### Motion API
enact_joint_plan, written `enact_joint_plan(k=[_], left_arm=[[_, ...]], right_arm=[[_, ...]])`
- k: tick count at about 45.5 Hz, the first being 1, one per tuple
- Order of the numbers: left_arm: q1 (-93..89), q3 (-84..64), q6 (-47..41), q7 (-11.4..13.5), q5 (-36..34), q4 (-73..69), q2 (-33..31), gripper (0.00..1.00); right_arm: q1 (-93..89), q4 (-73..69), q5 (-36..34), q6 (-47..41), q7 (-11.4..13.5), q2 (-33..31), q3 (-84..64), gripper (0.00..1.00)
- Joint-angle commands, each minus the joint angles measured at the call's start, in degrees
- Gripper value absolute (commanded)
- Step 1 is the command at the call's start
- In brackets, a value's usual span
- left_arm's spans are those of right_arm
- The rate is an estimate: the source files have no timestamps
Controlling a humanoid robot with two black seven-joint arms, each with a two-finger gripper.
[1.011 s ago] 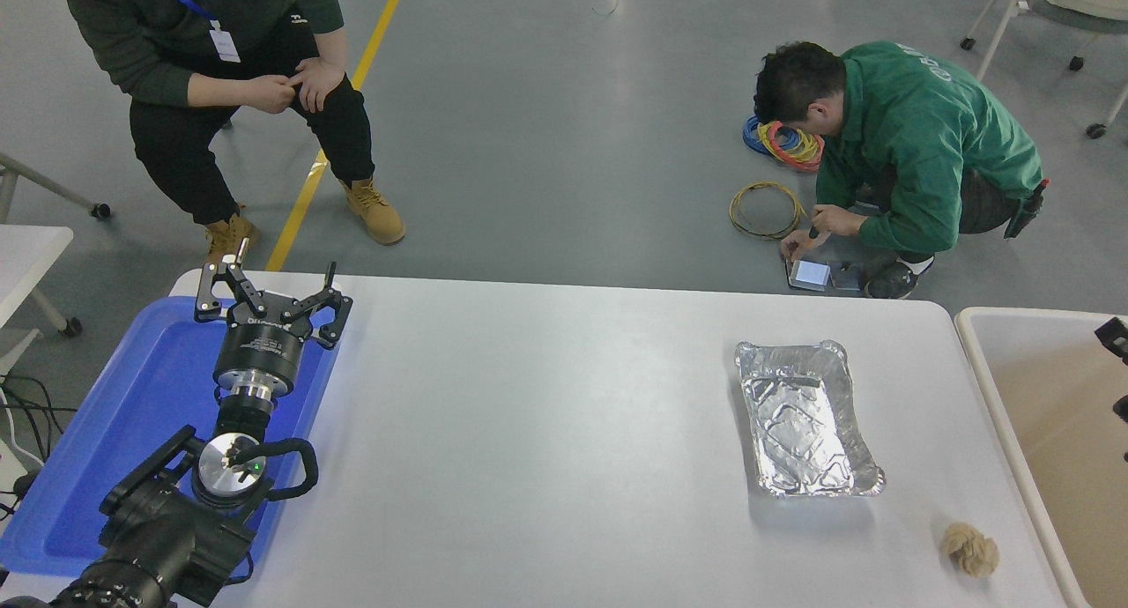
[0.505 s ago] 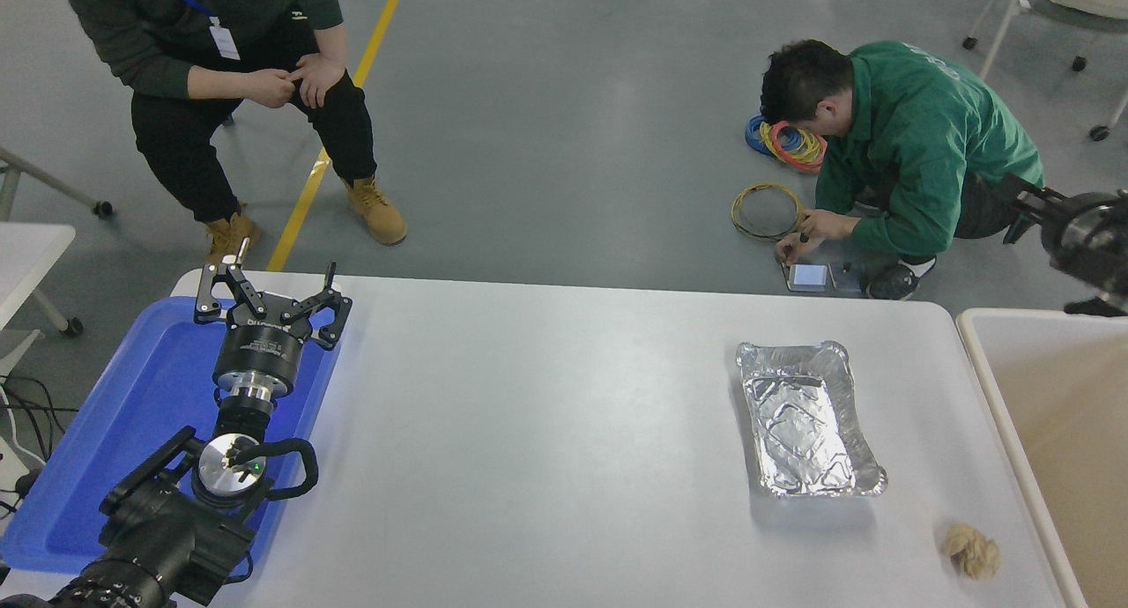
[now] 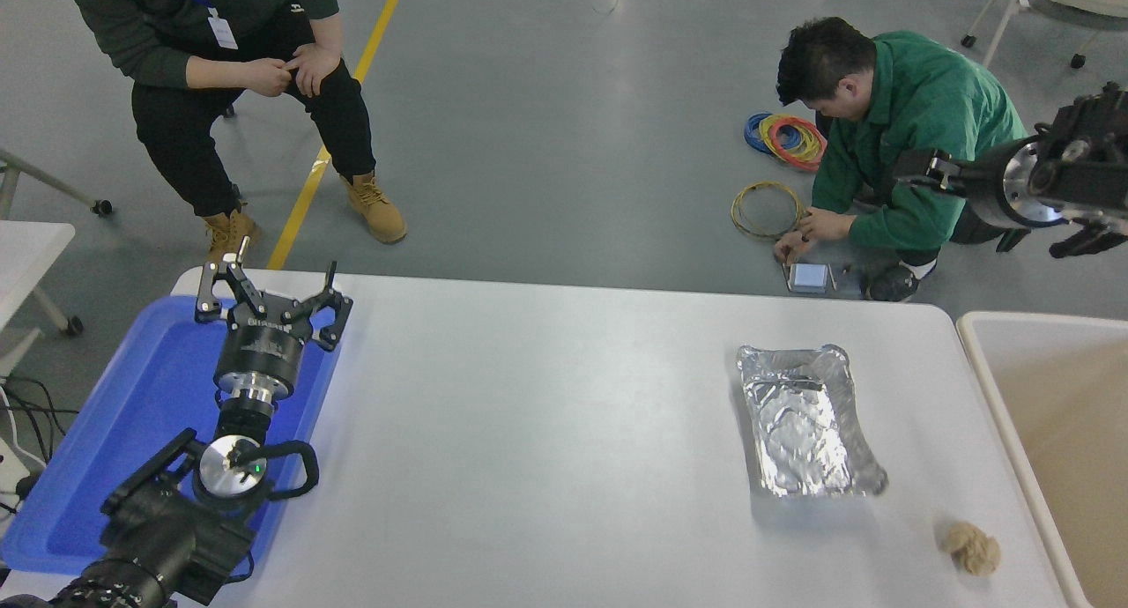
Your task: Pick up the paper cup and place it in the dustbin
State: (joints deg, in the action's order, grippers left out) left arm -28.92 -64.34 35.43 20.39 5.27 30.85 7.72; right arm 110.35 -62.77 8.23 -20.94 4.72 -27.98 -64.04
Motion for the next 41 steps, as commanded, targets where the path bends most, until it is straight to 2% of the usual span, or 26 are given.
enact_joint_plan(k=[1, 12, 41], left_arm=[[0.00, 0.00, -0.01, 0.00, 0.01, 0.00, 0.01, 1.00], [0.00, 0.00, -0.01, 0.00, 0.01, 0.00, 0.01, 1.00], [0.00, 0.00, -0.01, 0.00, 0.01, 0.00, 0.01, 1.00]], right_arm=[[8.92, -7.27, 0.73, -16.50, 0.02, 0.29, -1.17, 1.00], [13.67, -12.11, 0.82, -24.06, 0.02, 1.52, -1.00, 1.00], [16.13, -13.87, 1.70, -24.06, 0.11, 7.23, 1.55, 1.00]])
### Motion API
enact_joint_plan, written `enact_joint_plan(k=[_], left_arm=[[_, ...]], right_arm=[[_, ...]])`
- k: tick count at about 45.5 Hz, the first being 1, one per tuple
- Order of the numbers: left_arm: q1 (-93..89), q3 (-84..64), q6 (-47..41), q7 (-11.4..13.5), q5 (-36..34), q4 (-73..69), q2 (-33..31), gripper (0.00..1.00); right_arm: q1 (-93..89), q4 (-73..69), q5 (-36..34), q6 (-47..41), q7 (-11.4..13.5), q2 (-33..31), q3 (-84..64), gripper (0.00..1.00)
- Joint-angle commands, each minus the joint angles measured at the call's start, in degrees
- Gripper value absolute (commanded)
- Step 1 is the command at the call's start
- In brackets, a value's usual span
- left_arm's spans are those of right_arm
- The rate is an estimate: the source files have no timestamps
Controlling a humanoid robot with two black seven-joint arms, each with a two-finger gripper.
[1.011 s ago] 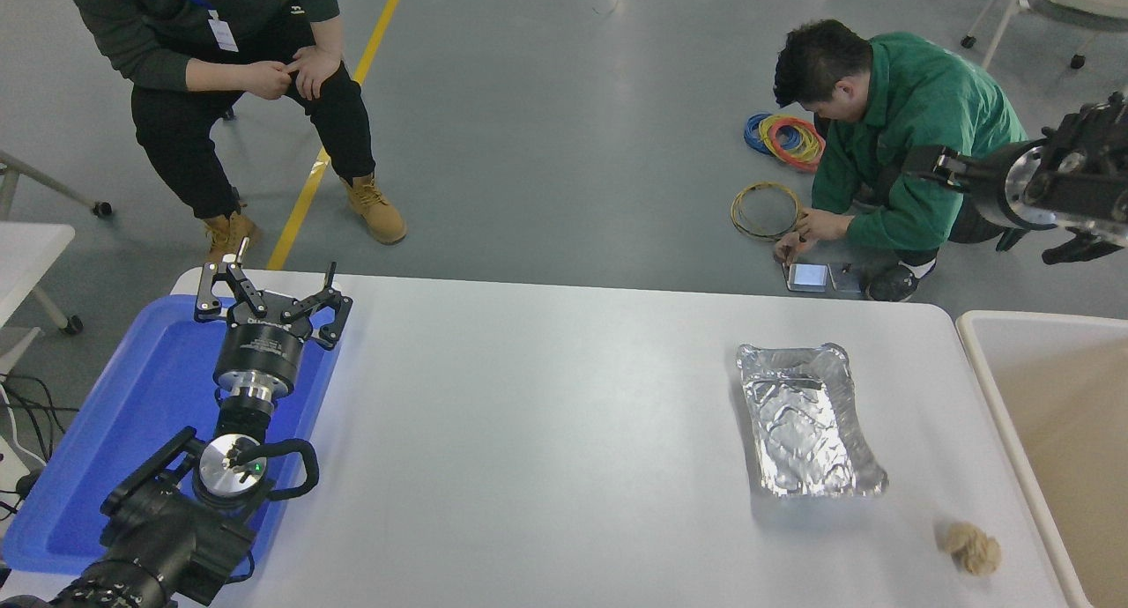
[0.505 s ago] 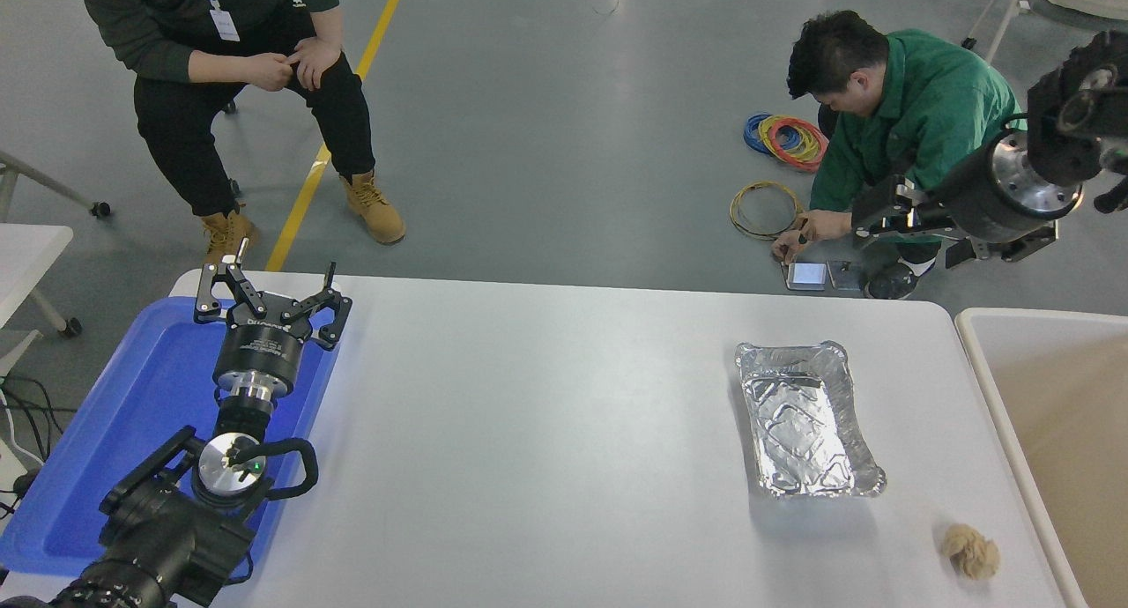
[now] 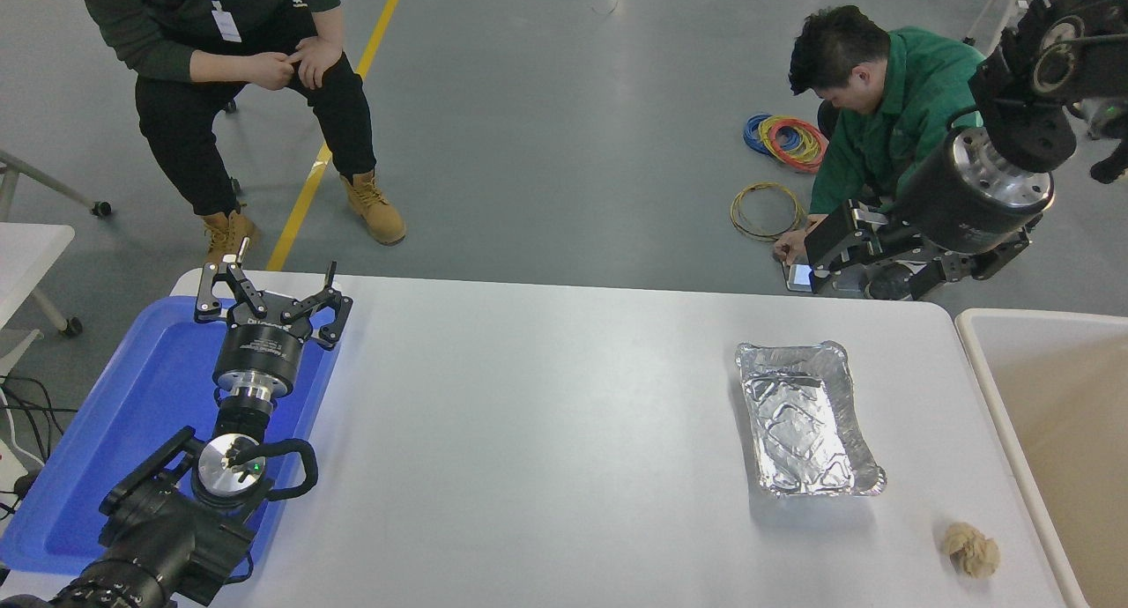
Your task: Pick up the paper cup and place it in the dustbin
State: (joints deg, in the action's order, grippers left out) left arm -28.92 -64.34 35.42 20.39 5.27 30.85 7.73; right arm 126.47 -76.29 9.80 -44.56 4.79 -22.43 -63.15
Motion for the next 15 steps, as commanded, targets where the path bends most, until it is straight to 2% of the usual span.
enact_joint_plan(k=[1, 15], left_arm=[[0.00, 0.00, 0.00, 0.00, 0.00, 0.00, -0.08, 1.00], [0.00, 0.00, 0.00, 0.00, 0.00, 0.00, 0.01, 1.00]], right_arm=[[-0.17, -0.35, 0.05, -0.44, 0.04, 1.69, 0.66, 1.00], [-0.62, -0.27, 0.05, -0.44, 0.22, 1.78, 0.22, 1.00]])
